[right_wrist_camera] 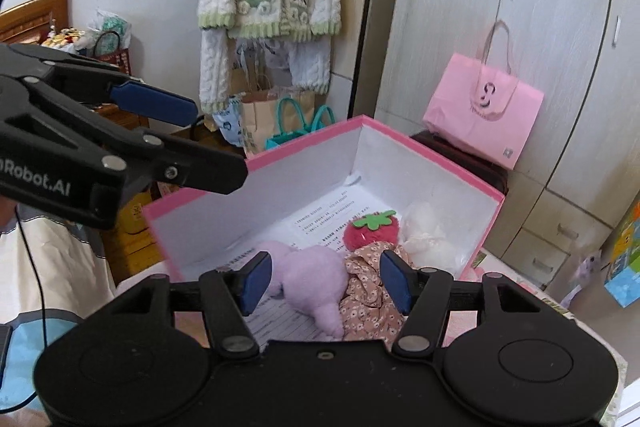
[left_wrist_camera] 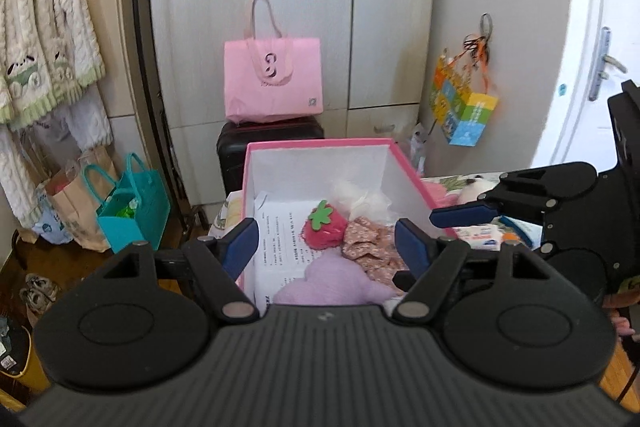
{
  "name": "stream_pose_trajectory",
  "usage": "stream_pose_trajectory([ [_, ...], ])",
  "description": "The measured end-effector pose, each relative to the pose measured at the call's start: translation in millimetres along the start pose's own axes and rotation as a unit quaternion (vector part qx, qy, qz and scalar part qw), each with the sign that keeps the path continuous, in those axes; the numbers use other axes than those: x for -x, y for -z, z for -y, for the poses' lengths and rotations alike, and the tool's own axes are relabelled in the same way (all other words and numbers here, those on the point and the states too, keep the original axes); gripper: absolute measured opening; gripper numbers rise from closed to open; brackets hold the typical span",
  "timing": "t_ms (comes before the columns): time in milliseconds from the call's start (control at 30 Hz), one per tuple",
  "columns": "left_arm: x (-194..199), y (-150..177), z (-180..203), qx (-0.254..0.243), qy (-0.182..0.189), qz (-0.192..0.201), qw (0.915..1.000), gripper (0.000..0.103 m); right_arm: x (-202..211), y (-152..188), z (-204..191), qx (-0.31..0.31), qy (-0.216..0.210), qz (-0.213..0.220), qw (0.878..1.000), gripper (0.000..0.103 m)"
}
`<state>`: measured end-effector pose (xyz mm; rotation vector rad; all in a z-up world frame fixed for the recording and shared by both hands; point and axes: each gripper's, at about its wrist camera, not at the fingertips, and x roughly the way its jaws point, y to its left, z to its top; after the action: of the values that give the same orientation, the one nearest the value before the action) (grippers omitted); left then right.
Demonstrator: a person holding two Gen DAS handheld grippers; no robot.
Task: Organize soft objects
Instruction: 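Withdraw both tools from the box toward the remaining items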
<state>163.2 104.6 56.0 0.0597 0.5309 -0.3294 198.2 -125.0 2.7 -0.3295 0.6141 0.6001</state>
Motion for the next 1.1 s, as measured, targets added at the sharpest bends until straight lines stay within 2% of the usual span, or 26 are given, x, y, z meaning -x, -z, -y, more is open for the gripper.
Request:
stream_pose_trajectory([
  [167,26,4,12,-0.009,0.017,0.005,0.9998,0.075,37,1,-17,0.033,0.018,0.021,0.999,0.065],
  [300,50,7,22,-0.019,0.039,0.012,0.9990,0.077,72,6,-22,0.043,0.016,0.039,0.998,0.065],
  [467,71,16,40,-0.040,0.060,0.020,0.9973,0.078,129,34,-8,-0.016,0.020,0.096,0.995,0.066],
  [567,76,23,53,-0.053,0.075,0.017,0.9956,0.078,156,58,1,-0.035,0.031,0.112,0.993,0.067],
  [833,61,39,95,-0.088,0.132,-0.002,0.9874,0.078,193,124,35,-0.094,0.094,0.116,0.984,0.068],
  [967,40,43,117,-0.090,0.151,-0.018,0.9842,0.078,195,147,56,-0.116,0.099,0.112,0.982,0.069],
  [1100,17,42,139,-0.083,0.166,-0.030,0.9821,0.078,184,163,71,-0.108,0.104,0.106,0.983,0.072],
])
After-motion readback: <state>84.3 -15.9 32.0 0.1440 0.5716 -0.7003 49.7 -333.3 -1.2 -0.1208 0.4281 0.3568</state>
